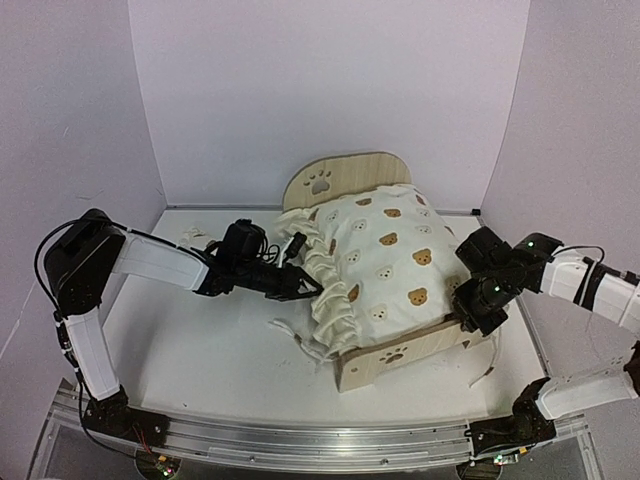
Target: Set up the pet bed
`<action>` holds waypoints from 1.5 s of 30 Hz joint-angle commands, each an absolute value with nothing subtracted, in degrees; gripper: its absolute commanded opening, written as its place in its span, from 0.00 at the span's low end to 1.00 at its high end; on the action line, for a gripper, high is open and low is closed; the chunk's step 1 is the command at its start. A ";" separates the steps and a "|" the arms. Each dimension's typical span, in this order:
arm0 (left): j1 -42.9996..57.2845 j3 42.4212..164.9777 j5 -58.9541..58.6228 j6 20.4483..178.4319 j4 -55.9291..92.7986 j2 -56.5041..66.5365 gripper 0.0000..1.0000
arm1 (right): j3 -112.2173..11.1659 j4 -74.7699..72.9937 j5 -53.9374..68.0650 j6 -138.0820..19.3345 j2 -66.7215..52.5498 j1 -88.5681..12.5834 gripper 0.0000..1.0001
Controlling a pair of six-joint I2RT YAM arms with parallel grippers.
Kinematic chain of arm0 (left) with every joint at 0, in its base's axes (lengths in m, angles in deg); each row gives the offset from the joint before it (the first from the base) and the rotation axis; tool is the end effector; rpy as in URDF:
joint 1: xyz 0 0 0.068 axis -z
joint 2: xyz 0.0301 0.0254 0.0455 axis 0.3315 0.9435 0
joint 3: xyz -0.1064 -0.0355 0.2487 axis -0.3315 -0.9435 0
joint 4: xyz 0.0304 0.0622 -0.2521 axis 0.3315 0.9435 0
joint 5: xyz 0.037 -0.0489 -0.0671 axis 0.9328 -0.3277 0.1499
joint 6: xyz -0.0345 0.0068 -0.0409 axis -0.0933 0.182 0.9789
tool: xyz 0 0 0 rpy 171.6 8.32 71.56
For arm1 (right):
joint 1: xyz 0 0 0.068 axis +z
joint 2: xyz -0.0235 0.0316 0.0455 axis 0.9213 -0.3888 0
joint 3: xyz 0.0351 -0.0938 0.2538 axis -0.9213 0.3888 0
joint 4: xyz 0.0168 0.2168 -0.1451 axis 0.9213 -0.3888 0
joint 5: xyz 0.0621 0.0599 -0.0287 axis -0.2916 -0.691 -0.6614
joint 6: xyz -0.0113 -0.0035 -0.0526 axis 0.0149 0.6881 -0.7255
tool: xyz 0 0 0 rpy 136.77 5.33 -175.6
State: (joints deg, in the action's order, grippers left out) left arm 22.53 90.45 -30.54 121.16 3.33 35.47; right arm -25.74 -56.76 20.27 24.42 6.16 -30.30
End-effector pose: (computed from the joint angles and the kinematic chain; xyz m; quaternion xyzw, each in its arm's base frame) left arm 0.2767 -0.2779 0.1789 0.2267 0.8014 -0.5157 0.2009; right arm 0.1648 0.1191 0.2390 0.4533 0.8784 0.1076 0.1068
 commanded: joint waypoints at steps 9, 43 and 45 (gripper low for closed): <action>20.90 75.69 -13.41 116.26 1.34 6.45 0.78 | -26.77 -40.14 34.18 -33.40 -1.39 -50.15 0.00; 21.44 53.48 4.97 125.80 -1.39 -7.77 0.85 | -67.63 -36.17 24.55 -81.44 -22.87 -16.35 0.98; 21.29 52.68 4.75 126.70 -1.58 -8.89 0.87 | -65.93 -30.76 24.82 -87.07 -25.52 -10.38 0.98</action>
